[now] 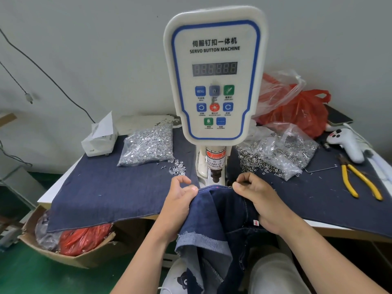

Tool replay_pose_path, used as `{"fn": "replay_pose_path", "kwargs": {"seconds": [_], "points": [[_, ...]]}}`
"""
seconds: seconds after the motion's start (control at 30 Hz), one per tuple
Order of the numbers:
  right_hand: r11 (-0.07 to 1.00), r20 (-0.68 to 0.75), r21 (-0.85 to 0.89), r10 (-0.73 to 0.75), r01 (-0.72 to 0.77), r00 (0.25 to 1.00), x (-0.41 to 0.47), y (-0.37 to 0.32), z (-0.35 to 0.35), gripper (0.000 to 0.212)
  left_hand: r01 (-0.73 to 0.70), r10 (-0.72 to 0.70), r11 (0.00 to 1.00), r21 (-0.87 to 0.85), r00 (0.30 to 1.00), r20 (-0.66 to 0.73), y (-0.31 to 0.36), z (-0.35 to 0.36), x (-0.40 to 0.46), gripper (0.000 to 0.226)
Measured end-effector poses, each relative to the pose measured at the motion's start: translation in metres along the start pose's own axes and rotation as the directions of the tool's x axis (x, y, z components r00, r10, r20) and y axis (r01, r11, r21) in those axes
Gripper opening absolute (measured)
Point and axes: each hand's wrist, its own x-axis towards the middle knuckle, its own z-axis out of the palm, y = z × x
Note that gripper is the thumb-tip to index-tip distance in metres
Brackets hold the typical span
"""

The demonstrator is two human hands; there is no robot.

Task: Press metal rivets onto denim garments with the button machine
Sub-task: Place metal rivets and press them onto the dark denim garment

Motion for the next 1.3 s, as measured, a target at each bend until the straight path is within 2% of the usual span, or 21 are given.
{"fn": "replay_pose_path", "kwargs": {"seconds": [0.33, 0.5, 0.73, 0.97, 1.13, 1.23, 1.3], "points": [[1.000, 0.036, -0.005, -0.014, 0.014, 0.999, 0.004, 0.005, -0.004, 0.011, -0.064, 0.064, 0.997, 0.040, 0.998, 0.015, -0.010, -0.003, 0.003, 0.017], [1.000, 0.050, -0.015, -0.025, 0.025, 0.998, 0.004, 0.007, -0.005, 0.011, -0.074, 0.072, 0.996, 0.050, 0.996, 0.049, -0.010, -0.003, 0.001, 0.030], [0.999, 0.057, -0.013, -0.032, 0.033, 0.998, 0.004, 0.006, -0.005, 0.012, -0.075, 0.073, 0.996, 0.042, 0.996, 0.044, -0.007, -0.002, 0.001, 0.032], [0.999, 0.059, -0.034, -0.020, 0.022, 0.998, 0.001, 0.003, -0.004, 0.020, -0.085, 0.083, 0.995, 0.057, 0.996, 0.045, -0.008, -0.004, 0.001, 0.019], [0.997, 0.046, -0.065, -0.037, 0.039, 0.998, -0.004, -0.002, -0.001, 0.010, -0.078, 0.077, 0.996, 0.045, 0.996, 0.035, -0.009, -0.004, 0.000, 0.005], [0.993, 0.057, -0.097, -0.062, 0.068, 0.996, -0.008, -0.004, 0.000, 0.008, -0.047, 0.047, 0.999, -0.012, 0.998, 0.034, -0.005, -0.005, -0.004, 0.009], [0.971, 0.095, -0.207, -0.103, 0.121, 0.990, -0.011, -0.007, -0.003, 0.005, -0.027, 0.032, 0.995, -0.095, 0.998, 0.057, 0.000, -0.006, -0.009, 0.012]]}}
